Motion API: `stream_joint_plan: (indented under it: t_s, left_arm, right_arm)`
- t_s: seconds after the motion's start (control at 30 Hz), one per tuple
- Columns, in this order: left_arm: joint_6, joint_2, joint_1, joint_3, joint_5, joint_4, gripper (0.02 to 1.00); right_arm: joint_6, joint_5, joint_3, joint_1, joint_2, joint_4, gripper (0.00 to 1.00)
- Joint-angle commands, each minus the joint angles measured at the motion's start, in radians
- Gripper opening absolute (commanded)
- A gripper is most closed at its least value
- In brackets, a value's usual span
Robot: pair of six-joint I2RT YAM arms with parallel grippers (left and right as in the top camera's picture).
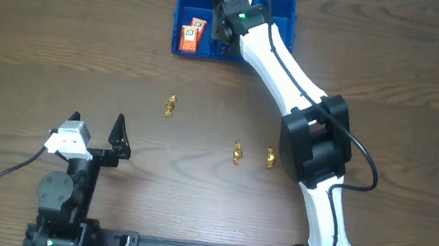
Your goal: Sort Candies Into Trays
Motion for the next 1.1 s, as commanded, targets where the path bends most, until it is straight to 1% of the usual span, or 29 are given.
stream_joint_plan:
  t_s: [0.03, 0.1, 0.13, 0.2, 0.27, 0.4, 0.43, 0.6, 0.7, 0.77, 0.83, 0.87, 0.97, 1.1]
  left_arm:
    - [0.017, -0.005, 0.007, -0.016, -0.006, -0.042, 0.998]
    - [0.017, -0.005, 0.007, -0.016, -0.006, -0.042, 0.998]
    - [0.017, -0.005, 0.007, -0.016, -0.006, -0.042, 0.998]
    - [0.017, -0.005, 0.007, -0.016, -0.006, -0.042, 0.996]
    - [0.017, -0.005, 0.007, -0.016, -0.006, -0.042, 0.996]
    - [0.017, -0.005, 0.007, -0.016, -0.006, -0.042, 0.996]
    - [0.017, -0.005, 0.007, -0.016, -0.006, -0.042, 0.998]
    - [0.017, -0.005, 0.007, -0.016, -0.006, -0.042, 0.998]
    - [0.017, -0.005, 0.007, -0.016, -0.006, -0.042, 0.998]
    - [0.017, -0.005, 0.007, -0.016, -0.006, -0.042, 0.998]
    - [0.017, -0.005, 0.007, -0.016, -0.006, -0.042, 0.998]
    - [0.017, -0.005, 0.007, -0.016, -0.006, -0.042, 0.998]
    - [0.017, -0.005, 0.007, -0.016, -0.006, -0.042, 0.998]
    - [0.017, -0.005, 0.007, -0.016, -0.006, -0.042, 0.998]
  right_arm:
    - [-0.006, 0.006, 0.022, -0.007, -0.002, 0.016, 0.57]
    - [-0.006, 0.005, 0.022, -0.007, -0.002, 0.027, 0.682]
    - [-0.007, -0.01, 0.022, -0.006, -0.002, 0.035, 0.702]
    - [-0.007, -0.027, 0.022, -0.006, -0.002, 0.035, 0.713]
    - [-0.007, -0.026, 0.023, 0.001, -0.017, 0.019, 0.715]
    - [-0.007, 0.019, 0.022, 0.069, -0.119, -0.053, 0.728]
    - [-0.006, 0.018, 0.022, 0.089, -0.142, -0.075, 0.728]
    - [0.109, 0.015, 0.022, 0.233, -0.209, -0.23, 0.728]
    - [0.192, 0.007, -0.019, 0.289, -0.192, -0.265, 0.728]
    - [0.249, 0.005, -0.053, 0.314, -0.164, -0.263, 0.728]
    - [0.292, -0.013, -0.067, 0.336, -0.107, -0.259, 0.724]
    - [0.296, -0.026, -0.067, 0.346, -0.08, -0.254, 0.724]
    - [0.361, -0.048, -0.067, 0.375, 0.01, -0.251, 0.72]
    - [0.399, -0.083, -0.067, 0.385, 0.074, -0.243, 0.711]
